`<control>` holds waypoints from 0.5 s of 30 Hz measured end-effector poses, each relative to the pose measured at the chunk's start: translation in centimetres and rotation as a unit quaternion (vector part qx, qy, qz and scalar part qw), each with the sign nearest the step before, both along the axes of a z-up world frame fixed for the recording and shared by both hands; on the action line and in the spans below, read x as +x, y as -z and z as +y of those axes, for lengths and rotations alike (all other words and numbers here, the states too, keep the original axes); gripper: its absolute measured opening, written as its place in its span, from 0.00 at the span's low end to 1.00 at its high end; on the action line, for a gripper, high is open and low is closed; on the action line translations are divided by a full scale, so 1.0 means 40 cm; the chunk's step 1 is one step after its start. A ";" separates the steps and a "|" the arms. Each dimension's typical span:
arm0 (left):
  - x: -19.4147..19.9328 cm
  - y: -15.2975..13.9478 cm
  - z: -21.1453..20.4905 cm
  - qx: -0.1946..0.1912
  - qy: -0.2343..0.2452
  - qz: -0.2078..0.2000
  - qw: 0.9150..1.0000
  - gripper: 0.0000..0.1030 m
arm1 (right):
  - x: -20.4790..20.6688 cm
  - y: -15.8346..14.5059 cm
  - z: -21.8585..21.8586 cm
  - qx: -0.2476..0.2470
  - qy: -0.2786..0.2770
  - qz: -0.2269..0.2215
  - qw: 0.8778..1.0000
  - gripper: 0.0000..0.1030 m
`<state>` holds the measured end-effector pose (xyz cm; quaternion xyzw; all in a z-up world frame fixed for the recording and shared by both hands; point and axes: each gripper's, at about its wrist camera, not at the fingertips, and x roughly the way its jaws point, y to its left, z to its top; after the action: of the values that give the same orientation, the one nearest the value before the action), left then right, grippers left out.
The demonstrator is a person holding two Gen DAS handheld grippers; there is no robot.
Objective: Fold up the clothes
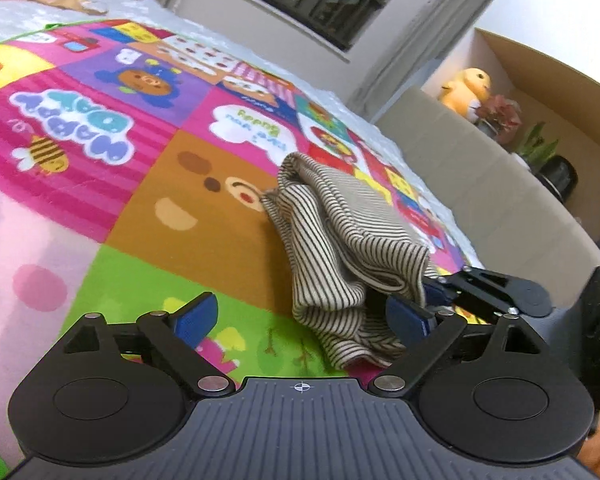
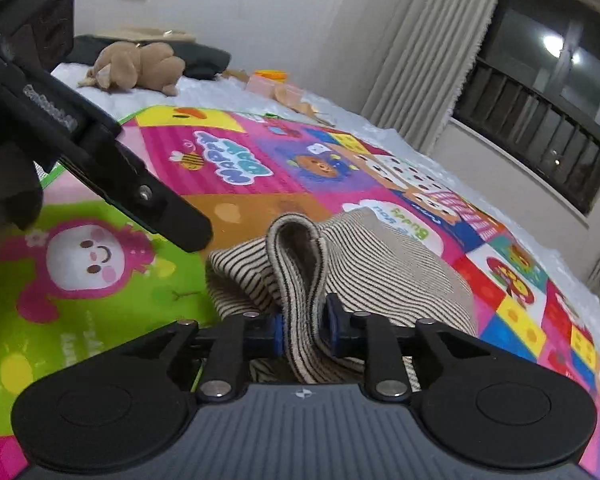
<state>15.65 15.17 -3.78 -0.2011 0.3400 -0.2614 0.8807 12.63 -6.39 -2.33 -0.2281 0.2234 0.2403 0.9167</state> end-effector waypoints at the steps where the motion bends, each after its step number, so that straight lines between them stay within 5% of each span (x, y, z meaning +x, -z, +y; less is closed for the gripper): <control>1: 0.000 -0.002 -0.009 0.004 0.013 -0.008 1.000 0.87 | 0.000 -0.005 -0.014 0.013 0.006 0.004 1.000 0.23; 3: 0.006 -0.002 -0.048 0.023 0.044 -0.025 0.998 0.82 | 0.002 -0.017 -0.043 0.040 0.018 0.012 0.999 0.22; 6: 0.027 0.013 -0.122 0.056 0.080 -0.037 0.995 0.62 | 0.015 -0.054 -0.102 0.101 0.039 0.047 0.993 0.23; 9: 0.039 0.030 -0.186 0.076 0.099 -0.042 0.991 0.60 | 0.015 -0.085 -0.146 0.151 0.049 0.069 0.985 0.35; 15: -0.016 0.034 -0.258 0.065 0.177 -0.056 0.980 0.59 | 0.003 -0.083 -0.105 0.090 0.042 0.036 0.994 0.42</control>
<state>15.01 4.85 -5.14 -0.0653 0.3368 -0.4015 0.8492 12.75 -10.60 0.97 -0.1268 0.2430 0.2289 0.9340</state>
